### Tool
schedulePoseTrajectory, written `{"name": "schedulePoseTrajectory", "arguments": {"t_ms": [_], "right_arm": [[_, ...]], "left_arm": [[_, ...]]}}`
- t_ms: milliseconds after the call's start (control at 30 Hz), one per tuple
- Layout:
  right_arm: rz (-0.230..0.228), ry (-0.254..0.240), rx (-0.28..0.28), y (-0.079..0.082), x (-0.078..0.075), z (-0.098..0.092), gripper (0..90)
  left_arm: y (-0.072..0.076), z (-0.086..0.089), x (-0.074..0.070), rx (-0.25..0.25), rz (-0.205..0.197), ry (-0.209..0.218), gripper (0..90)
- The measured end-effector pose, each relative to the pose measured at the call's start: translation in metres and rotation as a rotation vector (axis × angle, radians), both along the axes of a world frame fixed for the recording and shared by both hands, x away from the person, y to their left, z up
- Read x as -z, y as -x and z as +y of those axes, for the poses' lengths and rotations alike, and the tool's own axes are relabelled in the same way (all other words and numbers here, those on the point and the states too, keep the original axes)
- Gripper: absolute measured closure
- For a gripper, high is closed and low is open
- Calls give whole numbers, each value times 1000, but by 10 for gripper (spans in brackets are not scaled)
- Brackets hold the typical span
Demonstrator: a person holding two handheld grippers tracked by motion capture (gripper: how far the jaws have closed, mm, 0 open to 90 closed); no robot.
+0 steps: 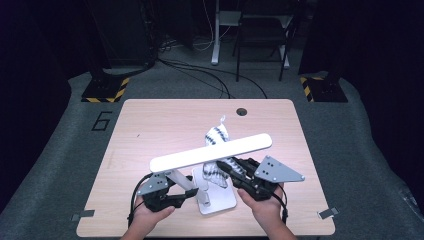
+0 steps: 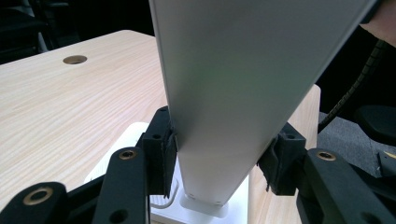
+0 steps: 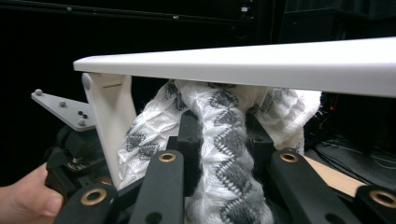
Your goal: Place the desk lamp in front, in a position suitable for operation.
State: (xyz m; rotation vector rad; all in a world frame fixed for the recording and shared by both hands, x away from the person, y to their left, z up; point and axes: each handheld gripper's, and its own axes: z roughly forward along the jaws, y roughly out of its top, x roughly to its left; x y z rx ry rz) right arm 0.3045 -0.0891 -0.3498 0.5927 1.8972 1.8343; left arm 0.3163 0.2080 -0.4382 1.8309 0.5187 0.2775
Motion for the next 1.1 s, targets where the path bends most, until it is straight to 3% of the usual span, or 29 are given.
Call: {"name": "schedulePoseTrajectory", "arguments": {"t_ms": [333, 733, 1100], "right_arm": [[14, -14, -42, 1, 4, 29, 735], [3, 10, -114, 7, 5, 58, 734], [-4, 43, -184, 20, 2, 63, 736]], "left_arm": [[0, -1, 0, -5, 0, 0, 527], [1, -2, 0, -10, 5, 15, 527], [1, -2, 1, -14, 7, 24, 526]]}}
